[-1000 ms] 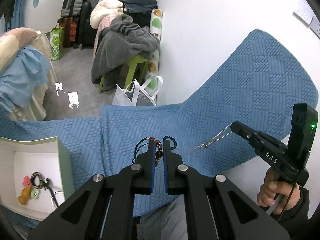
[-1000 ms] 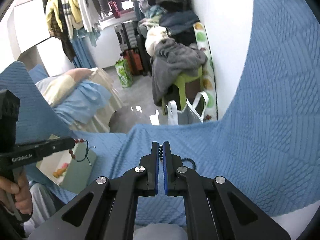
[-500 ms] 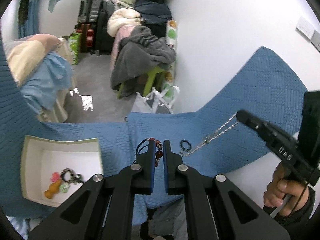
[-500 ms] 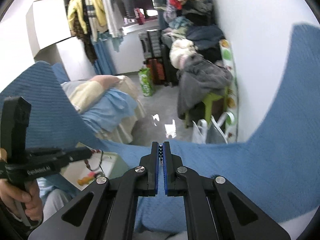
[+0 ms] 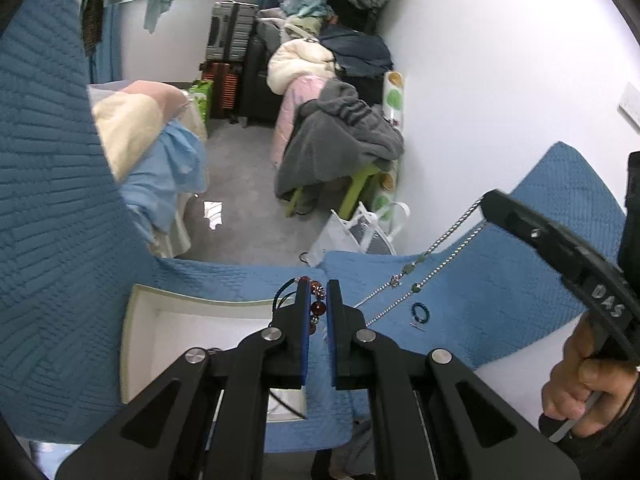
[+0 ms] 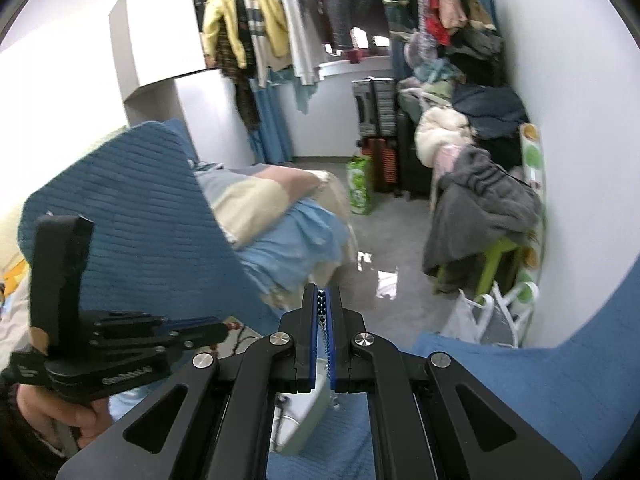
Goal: Organize jewelry
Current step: 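Carry the beaded bracelet and chain with both tools over the box, then open both tools to drop the bracelet and chain into the box, then grasp the black coil bracelet with the left tool while the right tool grasps the keychain clip, then carry the coil bracelet and keychain with both tools over the box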
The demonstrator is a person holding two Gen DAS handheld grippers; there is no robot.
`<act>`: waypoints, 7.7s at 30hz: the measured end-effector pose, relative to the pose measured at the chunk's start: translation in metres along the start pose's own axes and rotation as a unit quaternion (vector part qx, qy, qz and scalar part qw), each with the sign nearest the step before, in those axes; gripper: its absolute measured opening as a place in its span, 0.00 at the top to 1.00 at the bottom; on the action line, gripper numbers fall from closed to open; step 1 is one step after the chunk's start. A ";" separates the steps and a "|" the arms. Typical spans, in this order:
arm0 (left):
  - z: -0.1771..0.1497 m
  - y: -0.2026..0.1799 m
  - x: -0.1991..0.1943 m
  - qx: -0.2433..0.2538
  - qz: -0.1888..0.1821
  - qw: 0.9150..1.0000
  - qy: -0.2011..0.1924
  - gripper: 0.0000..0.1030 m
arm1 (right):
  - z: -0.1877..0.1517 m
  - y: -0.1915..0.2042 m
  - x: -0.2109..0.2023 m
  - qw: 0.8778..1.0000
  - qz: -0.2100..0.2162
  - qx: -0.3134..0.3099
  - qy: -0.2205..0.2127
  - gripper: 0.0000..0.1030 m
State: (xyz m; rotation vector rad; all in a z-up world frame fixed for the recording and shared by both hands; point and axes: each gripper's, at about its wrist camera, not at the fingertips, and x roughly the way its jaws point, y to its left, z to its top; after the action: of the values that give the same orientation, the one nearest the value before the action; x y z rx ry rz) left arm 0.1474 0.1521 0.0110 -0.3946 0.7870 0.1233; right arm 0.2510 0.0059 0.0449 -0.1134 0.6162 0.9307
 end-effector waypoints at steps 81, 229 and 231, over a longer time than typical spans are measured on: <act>-0.063 -0.110 0.060 0.026 -0.096 0.995 0.003 0.42 | -0.134 -0.117 -0.085 0.990 -0.095 0.103 0.005 0.71; -0.084 0.089 0.062 -0.070 0.045 0.996 0.045 0.93 | -0.142 0.018 0.113 0.990 -0.002 0.063 0.125 0.97; -0.087 0.101 0.063 -0.074 0.049 0.995 0.049 0.93 | -0.148 0.027 0.126 0.988 0.002 0.060 0.140 0.97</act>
State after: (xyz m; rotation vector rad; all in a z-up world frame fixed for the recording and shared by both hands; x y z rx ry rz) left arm 0.1085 0.2086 -0.1198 -0.5046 0.8980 0.2574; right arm 0.2194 0.0607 -0.1414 -0.1369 0.9322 0.8865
